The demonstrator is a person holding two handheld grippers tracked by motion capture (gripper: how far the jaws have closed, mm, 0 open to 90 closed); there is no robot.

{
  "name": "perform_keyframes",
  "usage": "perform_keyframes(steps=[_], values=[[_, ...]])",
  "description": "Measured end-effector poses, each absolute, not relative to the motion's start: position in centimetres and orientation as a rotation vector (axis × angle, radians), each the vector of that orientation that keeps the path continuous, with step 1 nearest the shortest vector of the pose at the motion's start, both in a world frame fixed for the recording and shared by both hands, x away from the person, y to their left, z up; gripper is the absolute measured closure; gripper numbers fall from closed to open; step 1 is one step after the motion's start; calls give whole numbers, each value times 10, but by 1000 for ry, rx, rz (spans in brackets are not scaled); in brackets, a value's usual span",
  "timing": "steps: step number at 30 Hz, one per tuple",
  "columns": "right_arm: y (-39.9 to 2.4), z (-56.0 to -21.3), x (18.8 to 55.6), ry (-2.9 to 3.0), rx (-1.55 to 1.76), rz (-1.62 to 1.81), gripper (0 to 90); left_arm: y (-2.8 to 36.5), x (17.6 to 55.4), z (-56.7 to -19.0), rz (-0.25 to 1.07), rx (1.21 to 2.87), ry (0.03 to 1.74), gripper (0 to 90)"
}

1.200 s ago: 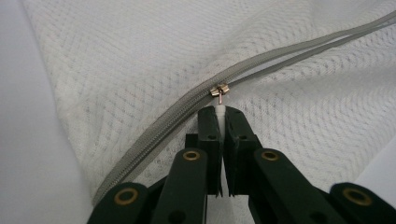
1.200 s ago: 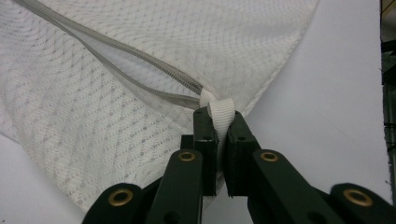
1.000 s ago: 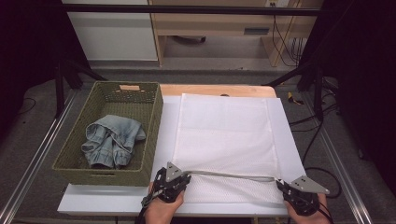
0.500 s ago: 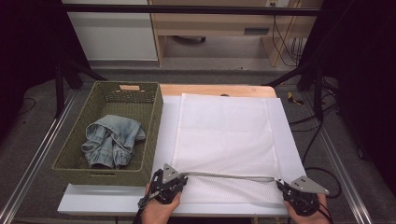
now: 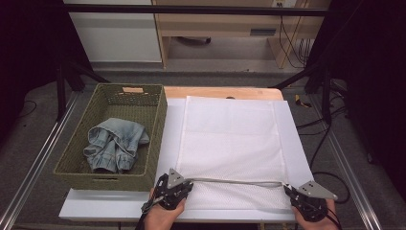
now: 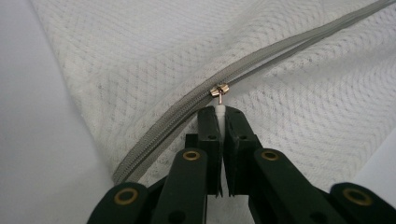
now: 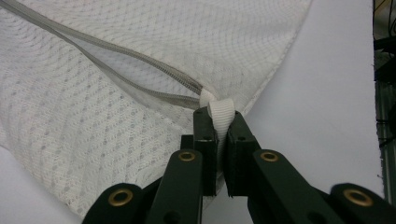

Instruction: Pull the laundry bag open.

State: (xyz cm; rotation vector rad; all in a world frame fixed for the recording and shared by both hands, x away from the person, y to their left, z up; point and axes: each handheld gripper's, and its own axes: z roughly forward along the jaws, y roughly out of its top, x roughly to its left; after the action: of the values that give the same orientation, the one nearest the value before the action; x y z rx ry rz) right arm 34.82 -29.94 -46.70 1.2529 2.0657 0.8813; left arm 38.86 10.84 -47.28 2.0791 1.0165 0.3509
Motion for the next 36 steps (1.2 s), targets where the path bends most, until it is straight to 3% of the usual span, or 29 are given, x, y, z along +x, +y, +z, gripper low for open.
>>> perform_keyframes(steps=[36], values=[[-297, -467, 349, 2070, 1255, 860, 858, 128, 377, -471, 427, 2044, 1038, 865]])
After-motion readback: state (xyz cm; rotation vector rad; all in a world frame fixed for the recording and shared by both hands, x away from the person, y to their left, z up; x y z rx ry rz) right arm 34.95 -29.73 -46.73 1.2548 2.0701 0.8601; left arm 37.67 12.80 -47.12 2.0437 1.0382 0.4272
